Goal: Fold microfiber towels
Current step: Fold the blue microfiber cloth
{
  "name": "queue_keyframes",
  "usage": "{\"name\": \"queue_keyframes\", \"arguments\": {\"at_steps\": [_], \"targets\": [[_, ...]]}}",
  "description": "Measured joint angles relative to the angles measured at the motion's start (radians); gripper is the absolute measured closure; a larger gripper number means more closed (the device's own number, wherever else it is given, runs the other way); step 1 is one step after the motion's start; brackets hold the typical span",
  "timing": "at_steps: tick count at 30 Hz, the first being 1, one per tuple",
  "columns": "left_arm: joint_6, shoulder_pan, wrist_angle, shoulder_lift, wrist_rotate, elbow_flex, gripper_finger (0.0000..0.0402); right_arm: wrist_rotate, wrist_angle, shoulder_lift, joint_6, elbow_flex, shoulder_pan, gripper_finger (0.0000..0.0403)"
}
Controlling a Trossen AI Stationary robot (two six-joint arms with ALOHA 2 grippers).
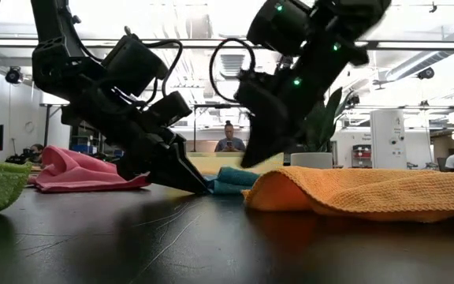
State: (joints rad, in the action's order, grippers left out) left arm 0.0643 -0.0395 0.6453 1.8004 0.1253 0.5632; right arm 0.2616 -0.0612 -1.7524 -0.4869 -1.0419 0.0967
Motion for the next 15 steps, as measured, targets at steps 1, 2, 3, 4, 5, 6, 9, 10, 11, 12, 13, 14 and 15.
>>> {"name": "queue_keyframes", "arguments": {"at_steps": [1,2,3,4,5,6,9,10,11,12,13,14,15], "targets": [[0.0,0.0,0.0,0.0,0.0,0.0,0.0268,-0.036,0.107,-0.01,0.007,0.02,0.0,0.0352],[0.001,0.0,0.0,0.0,0.0,0.0,0.0268,-0.063,0.19,-0.023,0.012,0.036,0.001,0.0361],[0.002,0.0,-0.001,0.0,0.0,0.001,0.0268,-0.085,0.242,-0.032,0.02,0.045,0.001,0.037],[0.002,0.0,-0.001,-0.001,0.0,0.001,0.0268,-0.093,0.262,-0.035,0.034,0.047,0.001,0.0378],[0.002,-0.001,-0.006,-0.006,0.0,0.001,0.0268,-0.092,0.267,-0.035,0.043,0.046,0.0,0.0386],[0.002,-0.001,-0.013,-0.012,0.0,0.0,0.0268,-0.081,0.261,-0.032,0.059,0.045,0.0,0.039],[0.005,-0.002,-0.068,-0.055,-0.002,-0.003,0.0268,-0.046,0.216,-0.003,0.105,0.036,0.004,0.0393],[0.005,-0.002,-0.091,-0.077,-0.002,-0.003,0.0268,-0.029,0.198,0.01,0.115,0.036,0.007,0.0394],[0.005,-0.002,-0.119,-0.101,-0.003,-0.003,0.0268,-0.013,0.186,0.021,0.123,0.036,0.01,0.0394],[0.005,-0.002,-0.149,-0.128,-0.003,-0.003,0.0268,0.0,0.168,0.038,0.131,0.038,0.013,0.0394],[0.005,-0.002,-0.181,-0.157,-0.003,-0.003,0.0268,0.015,0.141,0.052,0.134,0.043,0.015,0.0394],[0.004,-0.003,-0.208,-0.179,-0.003,-0.003,0.0268,0.031,0.118,0.064,0.134,0.046,0.019,0.0394],[0.003,-0.003,-0.229,-0.202,-0.003,-0.002,0.0268,0.039,0.1,0.078,0.134,0.049,0.019,0.0394]]}}
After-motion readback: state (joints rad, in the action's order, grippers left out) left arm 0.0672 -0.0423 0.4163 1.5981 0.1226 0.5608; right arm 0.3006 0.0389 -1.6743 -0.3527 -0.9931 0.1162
